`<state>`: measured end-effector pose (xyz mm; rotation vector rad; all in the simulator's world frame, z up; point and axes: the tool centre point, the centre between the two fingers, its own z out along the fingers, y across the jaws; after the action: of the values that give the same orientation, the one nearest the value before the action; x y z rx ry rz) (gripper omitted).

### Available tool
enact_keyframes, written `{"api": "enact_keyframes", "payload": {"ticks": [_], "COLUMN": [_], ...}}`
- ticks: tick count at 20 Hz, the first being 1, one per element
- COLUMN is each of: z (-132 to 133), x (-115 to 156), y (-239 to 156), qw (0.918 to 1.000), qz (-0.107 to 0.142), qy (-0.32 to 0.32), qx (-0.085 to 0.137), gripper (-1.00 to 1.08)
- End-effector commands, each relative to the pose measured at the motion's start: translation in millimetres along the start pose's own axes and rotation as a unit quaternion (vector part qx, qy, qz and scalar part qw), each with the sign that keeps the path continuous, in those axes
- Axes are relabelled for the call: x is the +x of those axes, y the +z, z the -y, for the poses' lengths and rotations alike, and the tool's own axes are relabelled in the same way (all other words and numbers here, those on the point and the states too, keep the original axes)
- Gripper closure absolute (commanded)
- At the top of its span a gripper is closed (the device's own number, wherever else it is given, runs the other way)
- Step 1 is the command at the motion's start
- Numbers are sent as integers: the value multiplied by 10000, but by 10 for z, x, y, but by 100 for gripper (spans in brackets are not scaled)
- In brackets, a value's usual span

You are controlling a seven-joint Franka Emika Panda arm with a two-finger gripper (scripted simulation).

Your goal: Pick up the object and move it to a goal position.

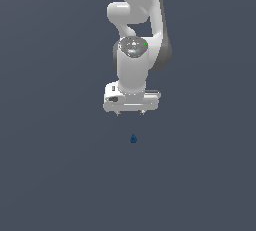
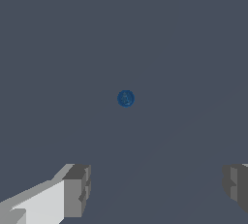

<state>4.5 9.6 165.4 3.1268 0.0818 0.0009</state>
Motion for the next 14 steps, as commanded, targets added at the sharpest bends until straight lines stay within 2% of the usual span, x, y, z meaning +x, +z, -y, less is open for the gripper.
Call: {"api": "enact_keyframes", "payload": {"ticks": [1,9,14], "z": [3,25,50], "x": [8,92,181], "y": [11,116,237], "qw": [10000,9986,9945], "qz": [2,5,8], "qy": [-48,-524,-1047], "qx": [-1,-6,-4], "gripper": [-92,-92,-92]}}
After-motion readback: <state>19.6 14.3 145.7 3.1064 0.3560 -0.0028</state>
